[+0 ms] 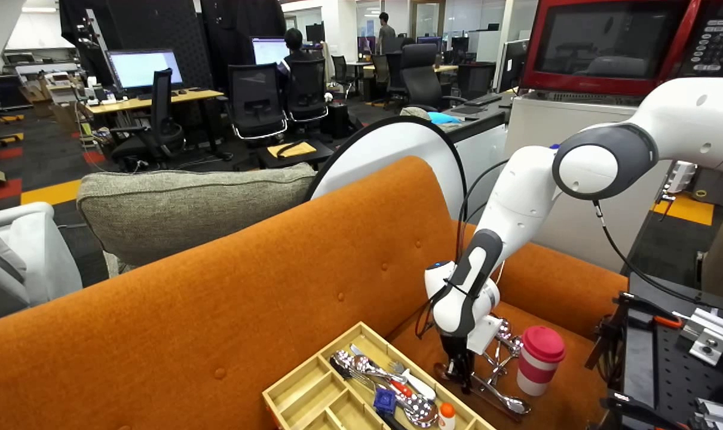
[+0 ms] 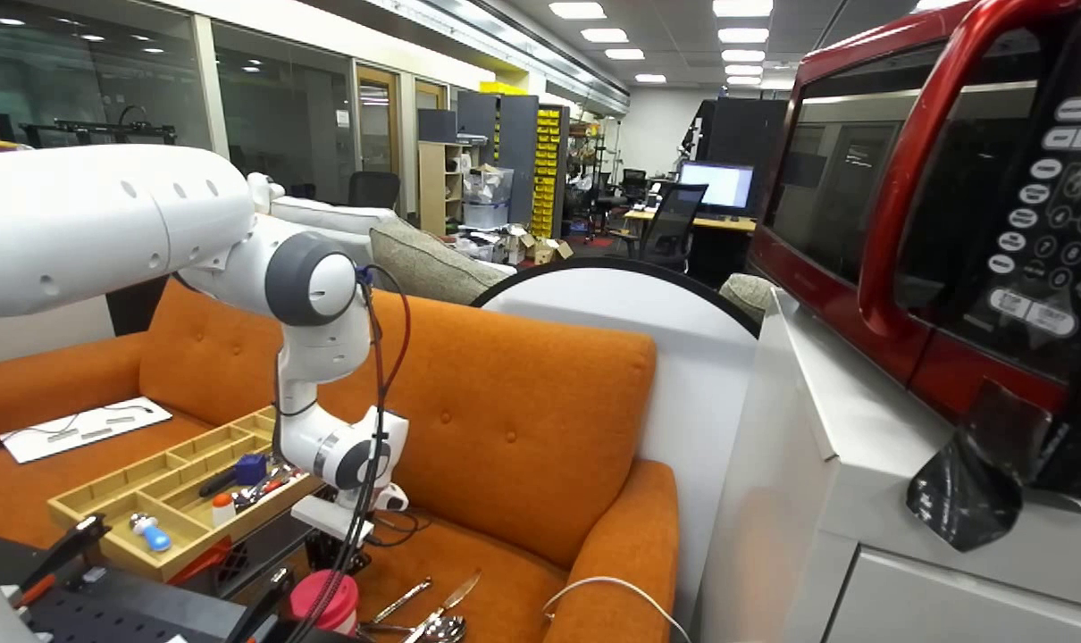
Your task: Pick up the bottle and spoons and put them on the tray
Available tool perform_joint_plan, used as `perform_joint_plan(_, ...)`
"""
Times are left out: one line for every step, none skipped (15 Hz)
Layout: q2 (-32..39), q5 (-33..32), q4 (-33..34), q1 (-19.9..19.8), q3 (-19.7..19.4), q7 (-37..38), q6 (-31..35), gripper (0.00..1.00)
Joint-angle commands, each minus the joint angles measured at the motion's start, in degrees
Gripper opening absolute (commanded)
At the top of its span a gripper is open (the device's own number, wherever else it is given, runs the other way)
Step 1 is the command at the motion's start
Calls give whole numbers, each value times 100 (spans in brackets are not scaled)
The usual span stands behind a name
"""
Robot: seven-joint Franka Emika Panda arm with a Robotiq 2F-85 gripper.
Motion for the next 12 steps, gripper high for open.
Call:
perform_joint_plan(-649,139,-693,-387,278,-287,489,3)
perform_joint_plan(-914,105,-929,-414,308,-320,657,3)
perform_joint_plan(-1165,89,-1154,-441,346,-342,786,3)
perform_joint_plan(-1445,77,-1400,-458,384,-361,922,3)
perform_joint_plan(-1743,72,-1672,-475,430,-377,1045,3)
perform_joint_plan(-2035,67,-1956,-485,471,-386,1218,3)
perform_joint_plan(-2387,33,-2268,-420,442,-341,1379,3)
perform_joint_plan(-2730,2,-2610,-431,499,-396,1642,3)
perform_joint_plan(-3023,-26,-2895,-452,562,-456,1857,3)
perform_joint_plan(-3362,-109,-3222,-438,651,-577,2160,3)
perform_joint_plan(-3620,-191,-3437,-427,743,-674,2356,3)
perform_joint_plan(-3836,-260,-3628,-436,872,-763,2564,3)
